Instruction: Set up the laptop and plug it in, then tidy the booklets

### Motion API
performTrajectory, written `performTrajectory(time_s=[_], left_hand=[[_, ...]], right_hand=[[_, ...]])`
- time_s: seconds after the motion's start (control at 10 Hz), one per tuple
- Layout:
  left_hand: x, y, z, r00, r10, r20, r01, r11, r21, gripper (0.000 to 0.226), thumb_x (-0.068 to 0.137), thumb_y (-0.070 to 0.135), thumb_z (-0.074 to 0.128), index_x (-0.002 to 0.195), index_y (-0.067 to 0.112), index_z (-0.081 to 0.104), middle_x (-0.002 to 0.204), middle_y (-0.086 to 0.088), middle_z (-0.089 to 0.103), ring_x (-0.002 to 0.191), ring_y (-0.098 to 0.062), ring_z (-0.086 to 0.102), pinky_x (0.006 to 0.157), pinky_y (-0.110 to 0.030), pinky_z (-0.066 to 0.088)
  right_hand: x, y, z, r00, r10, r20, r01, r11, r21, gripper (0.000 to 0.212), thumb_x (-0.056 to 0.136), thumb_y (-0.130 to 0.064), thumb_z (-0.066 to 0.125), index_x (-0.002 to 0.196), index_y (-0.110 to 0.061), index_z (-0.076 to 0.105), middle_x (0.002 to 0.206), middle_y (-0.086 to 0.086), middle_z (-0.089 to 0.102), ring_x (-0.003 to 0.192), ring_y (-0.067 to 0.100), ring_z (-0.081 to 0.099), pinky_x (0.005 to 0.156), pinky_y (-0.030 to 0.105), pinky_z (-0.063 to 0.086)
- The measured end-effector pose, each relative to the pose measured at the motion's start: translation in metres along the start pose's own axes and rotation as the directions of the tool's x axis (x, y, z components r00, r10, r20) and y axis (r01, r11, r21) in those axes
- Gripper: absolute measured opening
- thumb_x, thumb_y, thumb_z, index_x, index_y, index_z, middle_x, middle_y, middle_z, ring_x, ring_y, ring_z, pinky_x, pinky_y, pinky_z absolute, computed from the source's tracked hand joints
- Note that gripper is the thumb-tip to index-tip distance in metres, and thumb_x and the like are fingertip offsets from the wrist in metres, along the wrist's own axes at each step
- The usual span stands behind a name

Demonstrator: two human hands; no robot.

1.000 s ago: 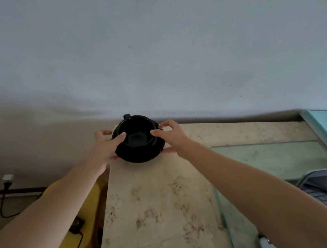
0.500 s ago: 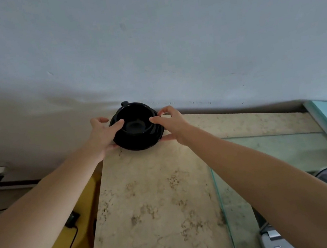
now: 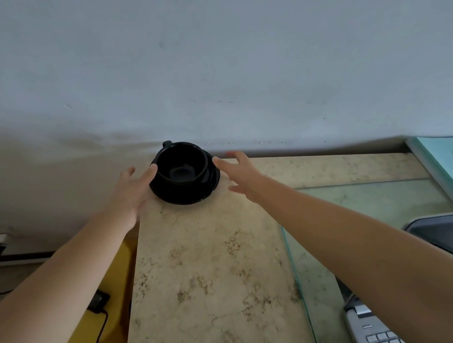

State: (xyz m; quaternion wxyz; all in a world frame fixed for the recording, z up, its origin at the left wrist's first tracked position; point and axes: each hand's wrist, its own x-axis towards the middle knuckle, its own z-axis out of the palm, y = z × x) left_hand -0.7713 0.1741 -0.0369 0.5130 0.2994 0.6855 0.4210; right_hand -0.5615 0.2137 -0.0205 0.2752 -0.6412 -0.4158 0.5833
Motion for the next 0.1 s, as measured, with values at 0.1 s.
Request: performTrajectory(time_s=[0.1], left_hand=[[-0.0194,0.008,-0.0121,0.996,0.09,-0.016,-0.087,0.987,0.137,0.062,0.092,0.033,0.052,0.147,0.022,0.026,0.157,0.0,0.017,0.14,-0.027,0.027,0.111,-0.047,0.029]], right_hand=[[-0.0175,-0.0037,-0.0148,0.995,-0.053,-0.079,0.047,0.996,-0.076,0.055,0.089,-0.039,0.059,0.138,-0.02,0.041,0.139,0.002,0.044,0.116,0.018,0.045,0.1,0.036,0.04]])
